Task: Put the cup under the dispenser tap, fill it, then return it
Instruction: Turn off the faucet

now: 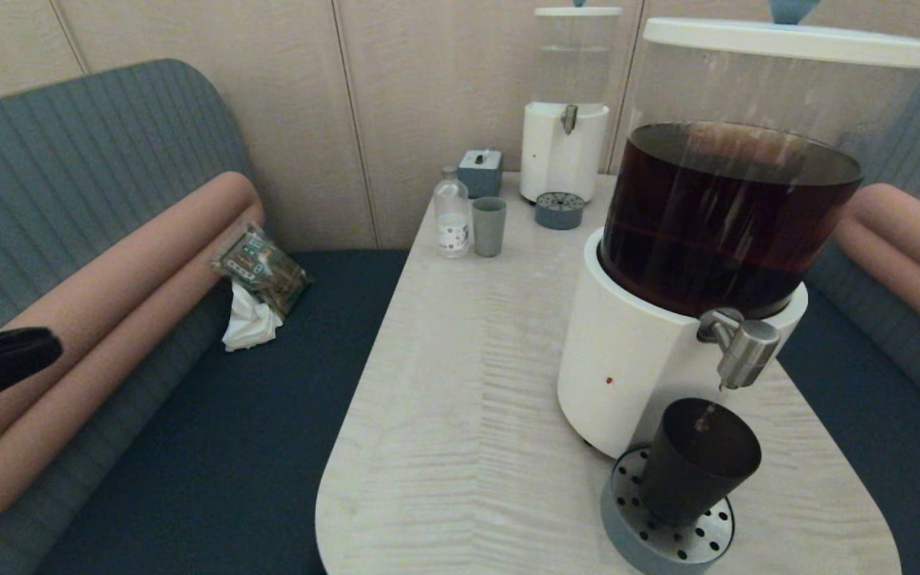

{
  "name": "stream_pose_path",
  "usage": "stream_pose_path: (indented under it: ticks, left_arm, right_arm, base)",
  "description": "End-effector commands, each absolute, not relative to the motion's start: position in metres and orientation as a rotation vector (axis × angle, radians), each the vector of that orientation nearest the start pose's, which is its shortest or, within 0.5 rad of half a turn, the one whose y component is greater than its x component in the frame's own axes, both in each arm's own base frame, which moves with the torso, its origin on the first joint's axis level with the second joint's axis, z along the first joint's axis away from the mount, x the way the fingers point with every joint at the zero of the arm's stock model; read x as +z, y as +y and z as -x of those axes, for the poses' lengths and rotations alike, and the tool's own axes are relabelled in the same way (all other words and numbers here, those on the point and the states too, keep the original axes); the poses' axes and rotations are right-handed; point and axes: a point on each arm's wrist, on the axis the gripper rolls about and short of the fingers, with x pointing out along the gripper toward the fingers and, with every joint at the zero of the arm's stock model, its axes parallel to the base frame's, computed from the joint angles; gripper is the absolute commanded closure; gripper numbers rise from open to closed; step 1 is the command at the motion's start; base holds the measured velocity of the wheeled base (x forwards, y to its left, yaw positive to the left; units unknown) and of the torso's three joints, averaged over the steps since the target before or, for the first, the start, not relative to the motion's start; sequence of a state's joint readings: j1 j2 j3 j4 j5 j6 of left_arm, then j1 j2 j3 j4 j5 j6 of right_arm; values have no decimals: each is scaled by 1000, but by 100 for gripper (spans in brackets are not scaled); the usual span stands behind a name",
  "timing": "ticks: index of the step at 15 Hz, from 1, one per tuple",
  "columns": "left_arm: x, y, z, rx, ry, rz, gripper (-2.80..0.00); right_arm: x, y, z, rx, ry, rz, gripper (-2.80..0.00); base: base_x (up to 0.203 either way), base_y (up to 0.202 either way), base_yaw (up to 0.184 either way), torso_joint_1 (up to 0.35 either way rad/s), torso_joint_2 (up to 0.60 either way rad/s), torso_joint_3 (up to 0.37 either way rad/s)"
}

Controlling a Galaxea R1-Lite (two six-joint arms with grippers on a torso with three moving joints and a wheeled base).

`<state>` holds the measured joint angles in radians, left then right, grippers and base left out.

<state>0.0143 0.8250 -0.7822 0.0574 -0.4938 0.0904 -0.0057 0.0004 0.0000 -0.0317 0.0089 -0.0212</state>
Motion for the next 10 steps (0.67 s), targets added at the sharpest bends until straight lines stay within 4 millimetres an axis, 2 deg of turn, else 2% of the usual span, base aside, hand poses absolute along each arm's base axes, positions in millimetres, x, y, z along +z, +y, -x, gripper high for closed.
stream_pose_path:
  ticks: [1,3,6,7,10]
  left_arm:
    - [279,-10,-126,-534,193,-28,0]
    - [287,-16,-152,-590,208,-15,0]
    - [311,-38,-192,-688,122,73,0]
    - [313,-48,-201,-750,108,89,0]
    - [309,-76,-200,-1001,131,95,0]
  right_arm:
    - [76,0,22,3,-23,22,0]
    - [76,0,22,3,-23,22,0]
    - [76,0,22,3,-23,22,0]
    - [76,0,22,3,-22,22,0]
    - [76,0,22,3,-22,22,0]
  base:
    - [0,0,0,0,0,0]
    - [0,0,0,0,0,0]
    - [0,0,0,0,0,0]
    - [0,0,0,0,0,0]
    - [0,0,0,0,0,0]
